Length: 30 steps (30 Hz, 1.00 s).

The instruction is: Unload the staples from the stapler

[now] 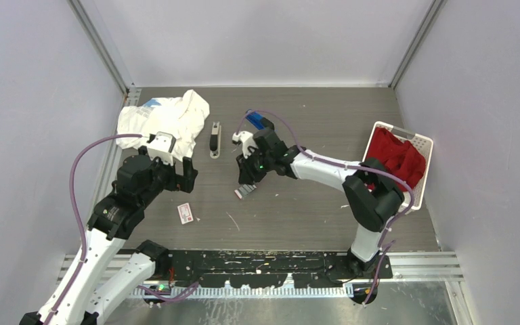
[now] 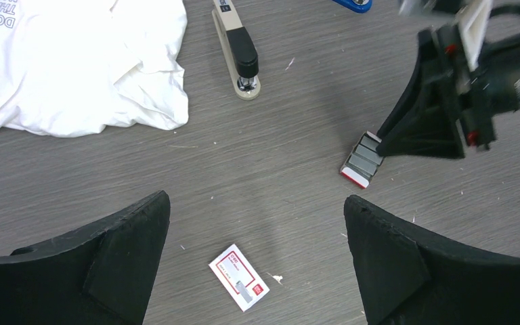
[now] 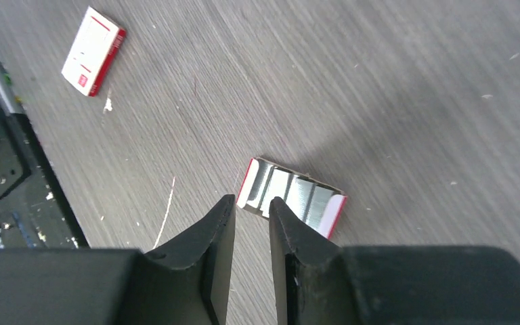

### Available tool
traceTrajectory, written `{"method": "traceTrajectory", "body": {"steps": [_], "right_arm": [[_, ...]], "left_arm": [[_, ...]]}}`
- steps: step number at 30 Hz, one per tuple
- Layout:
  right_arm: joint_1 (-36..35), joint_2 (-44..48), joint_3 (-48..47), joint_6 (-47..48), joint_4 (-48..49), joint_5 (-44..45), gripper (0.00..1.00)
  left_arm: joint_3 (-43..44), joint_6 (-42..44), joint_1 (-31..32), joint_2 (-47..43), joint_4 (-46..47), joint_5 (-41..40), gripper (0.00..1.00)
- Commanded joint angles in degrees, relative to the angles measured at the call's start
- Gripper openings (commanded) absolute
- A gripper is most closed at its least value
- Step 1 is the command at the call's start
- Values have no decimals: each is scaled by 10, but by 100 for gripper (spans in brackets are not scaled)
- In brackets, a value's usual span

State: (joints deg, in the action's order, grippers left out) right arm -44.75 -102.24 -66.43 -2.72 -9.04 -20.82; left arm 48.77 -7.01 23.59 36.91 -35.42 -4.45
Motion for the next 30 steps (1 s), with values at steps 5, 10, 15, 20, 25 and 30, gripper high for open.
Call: {"method": "traceTrajectory", "body": {"steps": [5,10,15,20,25,30], "right_arm": [[99,91,-15,58,-2,-202,30],[143,130,-5,77,-2,-280,30],[186,172,16,74,22,-328,31],[216,210,38,63,49,-365,31],[242,253,71,40,92,-382,32],[255,277,95,30,119,-388,35]], "left_arm": [[0,1,-3,3,35,16,98],[-1,1,-3,6,38,26,98],[-2,-7,-5,19,47,60,98],[-5,-63,-7,30,77,123,98],[-73,-202,-7,21,188,205,96],[-194,-369,-7,13,347,243,90]]}}
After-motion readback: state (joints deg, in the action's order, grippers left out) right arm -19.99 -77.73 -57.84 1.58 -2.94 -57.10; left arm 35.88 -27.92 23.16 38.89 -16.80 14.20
